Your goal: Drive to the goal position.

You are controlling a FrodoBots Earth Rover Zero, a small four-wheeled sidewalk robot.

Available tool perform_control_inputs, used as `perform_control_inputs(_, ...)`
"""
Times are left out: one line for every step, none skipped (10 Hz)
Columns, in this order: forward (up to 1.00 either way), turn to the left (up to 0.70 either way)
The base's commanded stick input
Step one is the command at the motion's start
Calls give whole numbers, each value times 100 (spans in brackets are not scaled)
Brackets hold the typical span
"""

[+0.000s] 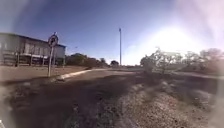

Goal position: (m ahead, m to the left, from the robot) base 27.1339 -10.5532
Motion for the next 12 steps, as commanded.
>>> perform_control_inputs(44, 9)
perform_control_inputs(44, 20)
perform_control_inputs(44, 6)
perform_control_inputs(44, 0)
perform_control_inputs(44, 0)
perform_control_inputs(44, 0)
perform_control_inputs(44, 0)
perform_control_inputs(44, 0)
perform_control_inputs(44, 0)
perform_control_inputs(44, 12)
perform_control_inputs(44, 16)
perform_control_inputs(44, 21)
